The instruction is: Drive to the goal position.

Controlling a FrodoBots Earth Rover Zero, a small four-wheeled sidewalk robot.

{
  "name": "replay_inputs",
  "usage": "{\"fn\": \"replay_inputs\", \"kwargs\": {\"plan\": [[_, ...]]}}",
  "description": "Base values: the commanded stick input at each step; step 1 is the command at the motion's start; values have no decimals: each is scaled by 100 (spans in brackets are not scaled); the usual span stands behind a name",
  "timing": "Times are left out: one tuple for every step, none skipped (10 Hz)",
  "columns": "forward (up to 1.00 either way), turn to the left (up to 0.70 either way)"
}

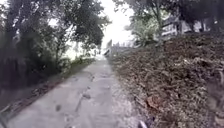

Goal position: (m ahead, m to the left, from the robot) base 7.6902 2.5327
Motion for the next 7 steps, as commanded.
{"fn": "replay_inputs", "kwargs": {"plan": [[50, 0], [50, 0], [50, 0], [50, 0], [50, 0], [50, 0], [50, 0]]}}
